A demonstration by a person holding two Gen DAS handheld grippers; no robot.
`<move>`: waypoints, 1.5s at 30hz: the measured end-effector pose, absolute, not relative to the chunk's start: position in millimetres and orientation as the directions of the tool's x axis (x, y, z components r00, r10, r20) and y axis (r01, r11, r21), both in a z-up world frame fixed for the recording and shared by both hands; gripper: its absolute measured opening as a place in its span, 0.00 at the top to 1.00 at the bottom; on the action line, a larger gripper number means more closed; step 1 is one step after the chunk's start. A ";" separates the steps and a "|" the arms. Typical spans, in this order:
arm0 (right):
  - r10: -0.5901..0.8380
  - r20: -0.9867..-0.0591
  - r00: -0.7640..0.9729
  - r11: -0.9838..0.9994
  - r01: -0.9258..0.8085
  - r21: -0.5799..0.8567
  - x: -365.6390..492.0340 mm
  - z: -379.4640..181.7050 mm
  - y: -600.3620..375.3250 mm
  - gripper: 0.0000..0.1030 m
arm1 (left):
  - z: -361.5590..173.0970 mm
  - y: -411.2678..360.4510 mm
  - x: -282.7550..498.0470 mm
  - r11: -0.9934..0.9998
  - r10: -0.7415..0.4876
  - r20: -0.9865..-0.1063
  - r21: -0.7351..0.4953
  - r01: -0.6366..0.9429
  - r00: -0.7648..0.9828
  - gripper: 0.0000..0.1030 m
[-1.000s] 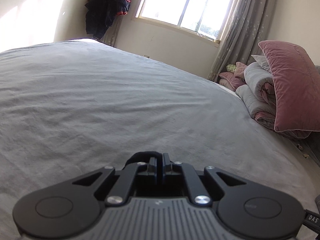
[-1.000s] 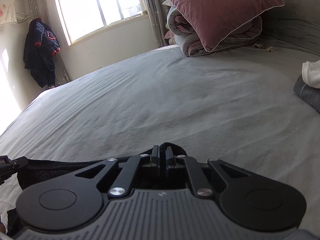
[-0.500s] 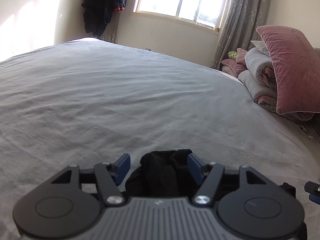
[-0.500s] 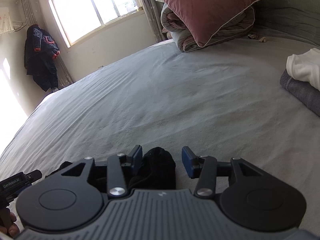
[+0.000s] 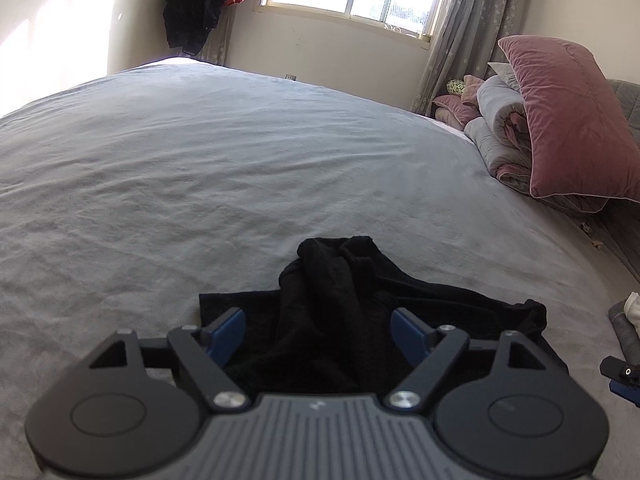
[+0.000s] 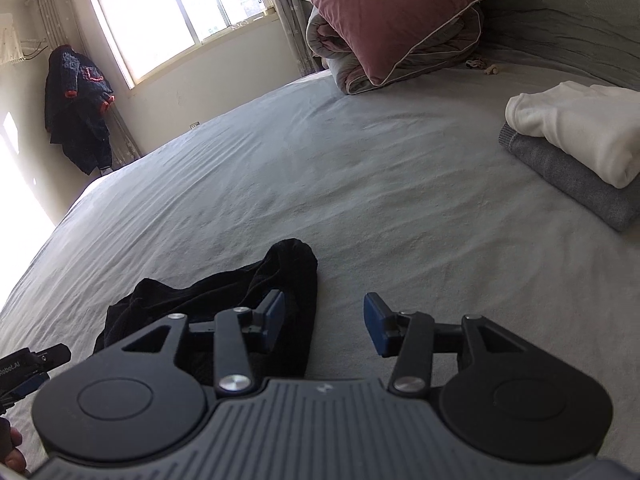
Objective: Fold clothes
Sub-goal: 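Close the right tool on the garment edge, then close the left tool on the garment hem near the right tool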
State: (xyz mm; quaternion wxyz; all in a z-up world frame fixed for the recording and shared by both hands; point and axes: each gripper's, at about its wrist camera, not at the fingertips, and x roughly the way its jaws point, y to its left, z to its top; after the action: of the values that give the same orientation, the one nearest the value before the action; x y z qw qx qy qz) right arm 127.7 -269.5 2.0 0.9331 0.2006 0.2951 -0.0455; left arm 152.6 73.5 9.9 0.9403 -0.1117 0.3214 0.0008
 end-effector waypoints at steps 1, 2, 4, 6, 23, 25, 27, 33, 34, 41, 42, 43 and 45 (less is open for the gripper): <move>0.036 -0.572 0.819 0.914 0.205 0.351 123.1 1.2 -269.8 0.53 | 9.3 74.6 147.1 0.974 -0.076 -0.613 -0.215 -0.073 0.786 0.20; 0.039 -0.576 0.817 0.912 0.207 0.355 118.5 0.4 -270.1 0.52 | 8.2 75.8 142.3 0.973 -0.083 -0.621 -0.221 -0.072 0.779 0.20; 0.046 -0.584 0.810 0.907 0.210 0.364 109.6 -1.6 -270.9 0.52 | 5.0 77.2 133.4 0.971 -0.095 -0.635 -0.230 -0.070 0.766 0.20; 0.056 -0.596 0.801 0.904 0.213 0.372 102.3 -4.0 -272.0 0.52 | 1.0 77.9 123.0 0.969 -0.109 -0.653 -0.239 -0.067 0.750 0.20; 0.181 -0.652 0.736 0.926 0.095 0.365 34.9 -35.1 -266.7 0.51 | -41.3 77.5 51.2 0.926 -0.268 -0.651 -0.377 0.004 0.710 0.22; 0.198 -0.653 0.731 0.933 0.064 0.355 30.0 -40.0 -265.4 0.51 | -40.1 77.6 51.9 0.917 -0.297 -0.646 -0.399 0.021 0.703 0.25; 0.226 -0.662 0.715 0.925 0.055 0.376 29.2 -40.6 -263.2 0.51 | -40.2 78.9 52.8 0.894 -0.352 -0.634 -0.447 0.046 0.689 0.30; 0.274 -0.683 0.677 0.925 0.011 0.381 26.3 -36.0 -257.0 0.60 | -40.8 73.6 48.3 0.840 -0.469 -0.627 -0.535 0.093 0.622 0.42; 0.261 -0.691 0.674 0.934 0.006 0.358 24.2 -36.4 -256.9 0.74 | -40.6 71.8 46.3 0.830 -0.490 -0.625 -0.547 0.107 0.608 0.42; 0.216 -0.692 0.689 0.951 0.011 0.308 1.6 -35.3 -280.3 0.97 | -42.2 45.6 17.2 0.847 -0.530 -0.658 -0.444 0.293 0.535 0.44; 0.211 -0.690 0.692 0.953 0.013 0.304 -1.8 -35.1 -284.2 0.98 | -43.0 42.8 13.1 0.848 -0.529 -0.663 -0.426 0.315 0.529 0.44; 0.206 -0.689 0.695 0.954 0.014 0.300 -5.3 -34.8 -288.2 0.98 | -43.5 40.8 9.8 0.849 -0.528 -0.666 -0.408 0.334 0.527 0.44; 0.196 -0.686 0.701 0.957 0.018 0.291 -12.1 -34.2 -296.1 0.98 | -43.9 38.7 5.0 0.850 -0.526 -0.668 -0.380 0.366 0.527 0.44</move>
State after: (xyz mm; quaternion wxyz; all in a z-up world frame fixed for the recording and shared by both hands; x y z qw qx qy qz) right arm -12.1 -296.1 -34.2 0.9117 0.1390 0.3836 0.0488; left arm 5.0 38.7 -43.9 0.8684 -0.0964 0.4130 -0.2568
